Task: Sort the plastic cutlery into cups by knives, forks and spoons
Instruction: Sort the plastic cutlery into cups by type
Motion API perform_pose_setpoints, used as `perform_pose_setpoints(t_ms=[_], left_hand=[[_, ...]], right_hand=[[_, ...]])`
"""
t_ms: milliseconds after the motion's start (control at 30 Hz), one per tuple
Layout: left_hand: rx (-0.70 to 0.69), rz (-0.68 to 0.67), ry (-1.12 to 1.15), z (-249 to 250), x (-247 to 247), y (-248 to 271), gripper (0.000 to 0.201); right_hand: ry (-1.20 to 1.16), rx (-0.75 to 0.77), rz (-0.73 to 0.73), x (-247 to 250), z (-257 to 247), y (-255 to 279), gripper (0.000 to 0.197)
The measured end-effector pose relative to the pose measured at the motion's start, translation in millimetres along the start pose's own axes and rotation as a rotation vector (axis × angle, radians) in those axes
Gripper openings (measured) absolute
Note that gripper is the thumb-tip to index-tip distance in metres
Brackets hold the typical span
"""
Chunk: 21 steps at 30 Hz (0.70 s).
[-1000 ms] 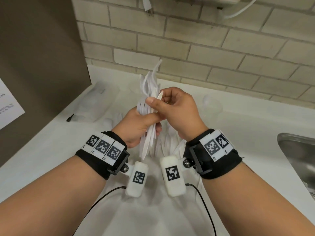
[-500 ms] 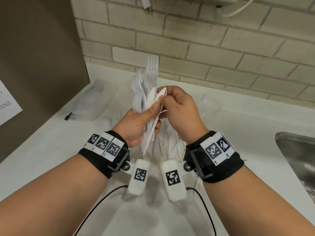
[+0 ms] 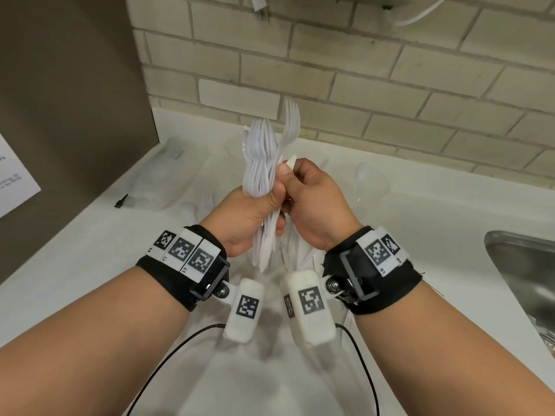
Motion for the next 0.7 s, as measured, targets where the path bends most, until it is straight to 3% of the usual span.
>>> perform_pose_setpoints(t_ms=[267, 433, 567, 700], left_hand=[[0.038, 0.058, 0.002, -1.6, 0.0, 0.4, 0.040], [0.013, 0.157, 0.004, 3.2, 6.2, 0.5, 0.030], [0.006, 0.194, -0.047, 0.6, 9.1, 1.8, 0.015], [-0.038, 0.253, -0.017, 7.5, 16.0, 6.2, 0.019]], right_hand=[[-0.003, -0.011, 0.212, 5.9, 0.7, -4.4, 0.017], [-0.304, 0.102, 0.396, 23.7, -23.5, -6.1, 0.013], [-0.335, 0.218, 0.398, 32.8, -41.3, -8.3, 0.016], [-0.194, 0.297, 0.340, 26.8, -40.8, -28.5, 0.015]])
Point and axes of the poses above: each hand's wrist, its own y-axis away from the middle knuckle, its own x-axis out of the back of the hand, z = x × y, the point moved 1 cm from there along -y, towards the middle knuckle, and after that the axes turned 2 degrees about y, right-handed, at the moved point
